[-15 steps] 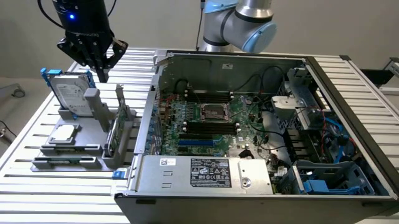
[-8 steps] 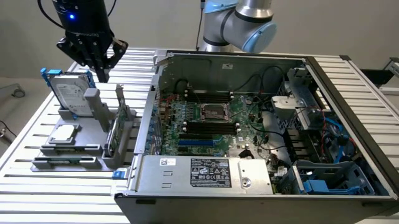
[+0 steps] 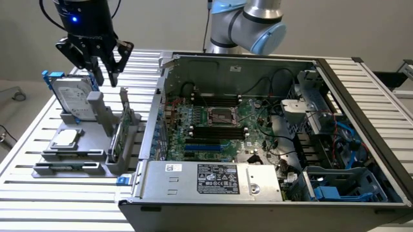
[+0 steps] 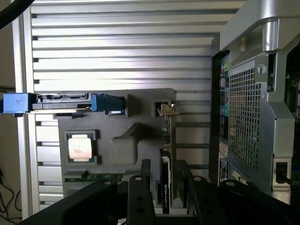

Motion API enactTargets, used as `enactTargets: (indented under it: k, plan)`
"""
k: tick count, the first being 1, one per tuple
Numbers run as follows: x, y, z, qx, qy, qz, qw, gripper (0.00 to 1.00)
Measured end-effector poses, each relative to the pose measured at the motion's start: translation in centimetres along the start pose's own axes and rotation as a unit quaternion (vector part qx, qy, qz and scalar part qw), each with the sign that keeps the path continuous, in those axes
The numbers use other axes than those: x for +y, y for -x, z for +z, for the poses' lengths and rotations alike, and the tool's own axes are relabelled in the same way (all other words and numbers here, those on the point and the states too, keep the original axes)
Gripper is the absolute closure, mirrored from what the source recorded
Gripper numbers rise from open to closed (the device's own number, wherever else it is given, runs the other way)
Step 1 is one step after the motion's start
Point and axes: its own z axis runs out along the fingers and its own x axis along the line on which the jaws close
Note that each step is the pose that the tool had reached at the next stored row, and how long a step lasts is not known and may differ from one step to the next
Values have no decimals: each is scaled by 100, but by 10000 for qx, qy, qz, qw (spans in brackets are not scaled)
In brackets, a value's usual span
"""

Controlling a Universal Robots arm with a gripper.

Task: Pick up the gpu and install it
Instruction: 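Pick up the gpu and move the gpu toward the slot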

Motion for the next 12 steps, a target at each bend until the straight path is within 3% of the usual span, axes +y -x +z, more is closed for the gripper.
enactTargets:
  k: [6, 12]
  plan:
    - [-163, 6, 60, 2, 0, -17, 10000, 64]
    - [-208, 14, 133, 6, -8, -199, 9998, 64]
